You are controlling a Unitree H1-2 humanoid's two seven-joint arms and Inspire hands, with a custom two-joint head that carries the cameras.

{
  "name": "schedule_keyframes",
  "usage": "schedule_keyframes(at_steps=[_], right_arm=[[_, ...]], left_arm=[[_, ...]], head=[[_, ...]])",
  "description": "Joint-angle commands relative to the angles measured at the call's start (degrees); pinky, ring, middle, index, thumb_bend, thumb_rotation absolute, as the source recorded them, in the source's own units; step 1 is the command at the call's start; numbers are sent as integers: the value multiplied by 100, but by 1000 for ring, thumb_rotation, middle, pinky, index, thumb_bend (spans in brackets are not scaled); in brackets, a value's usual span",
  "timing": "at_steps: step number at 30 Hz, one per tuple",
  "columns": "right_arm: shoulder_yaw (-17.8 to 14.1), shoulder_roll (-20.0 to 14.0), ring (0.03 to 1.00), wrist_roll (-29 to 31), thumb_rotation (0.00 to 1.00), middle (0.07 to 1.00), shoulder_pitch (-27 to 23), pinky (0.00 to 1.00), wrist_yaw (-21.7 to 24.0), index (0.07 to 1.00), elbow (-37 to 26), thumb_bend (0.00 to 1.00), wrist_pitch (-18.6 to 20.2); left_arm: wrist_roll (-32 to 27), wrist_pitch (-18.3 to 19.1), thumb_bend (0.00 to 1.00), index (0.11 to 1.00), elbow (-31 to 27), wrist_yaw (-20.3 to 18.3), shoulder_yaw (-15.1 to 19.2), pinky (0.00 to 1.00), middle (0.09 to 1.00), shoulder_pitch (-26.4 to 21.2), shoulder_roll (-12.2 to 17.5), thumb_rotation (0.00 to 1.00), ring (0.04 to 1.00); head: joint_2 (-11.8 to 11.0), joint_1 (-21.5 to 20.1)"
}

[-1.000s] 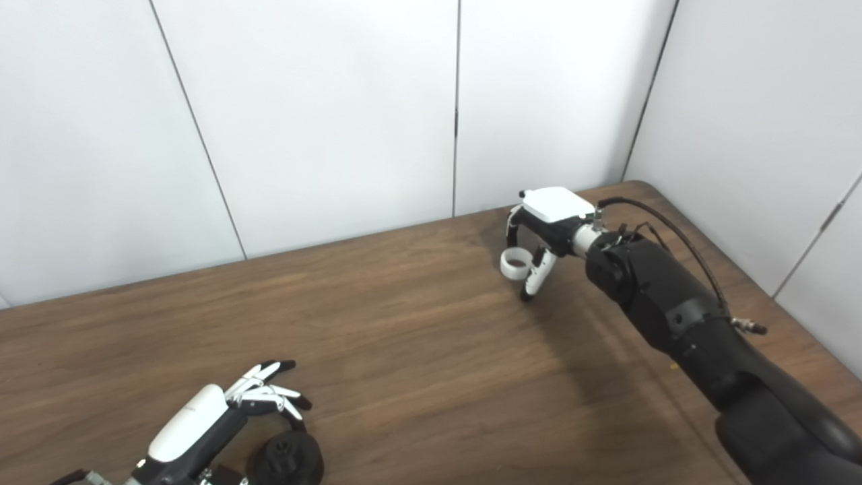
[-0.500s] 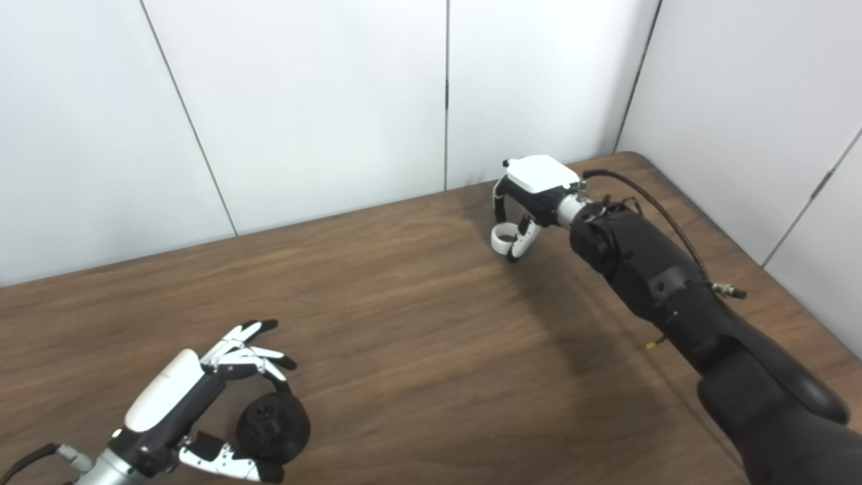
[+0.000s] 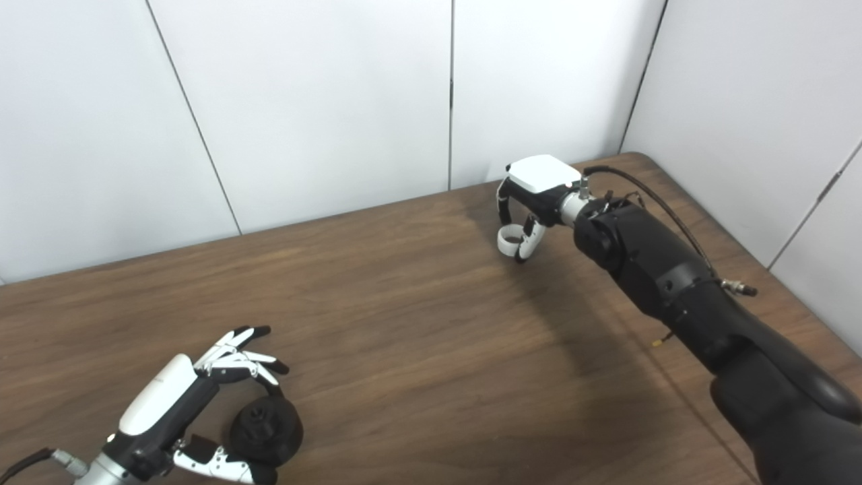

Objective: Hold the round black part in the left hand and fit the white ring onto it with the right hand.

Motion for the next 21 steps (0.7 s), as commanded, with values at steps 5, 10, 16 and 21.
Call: schedule_keyframes(at_steps=[5,10,16,21], right_arm=[[-163,-100,964,44,141,760,-151,1000,289,482,-602,526,-4],[-284,-31,958,176,140,760,-243,1000,403,481,-899,526,-149],[-372,11,975,269,140,768,-345,1000,708,481,-1313,526,-175],[-483,31,981,397,140,769,-399,1000,968,481,-1648,526,-128]], left_arm=[[36,-53,524,482,-35,54,20,1000,732,-229,-114,58,962],[207,-86,524,481,169,90,-34,1000,726,-253,-205,57,955],[373,-20,524,481,385,83,-64,1000,727,-289,-265,58,958],[534,-50,524,482,653,125,-90,1000,729,-356,-280,58,956]], head=[[3,100],[-11,107],[61,217],[88,308]])
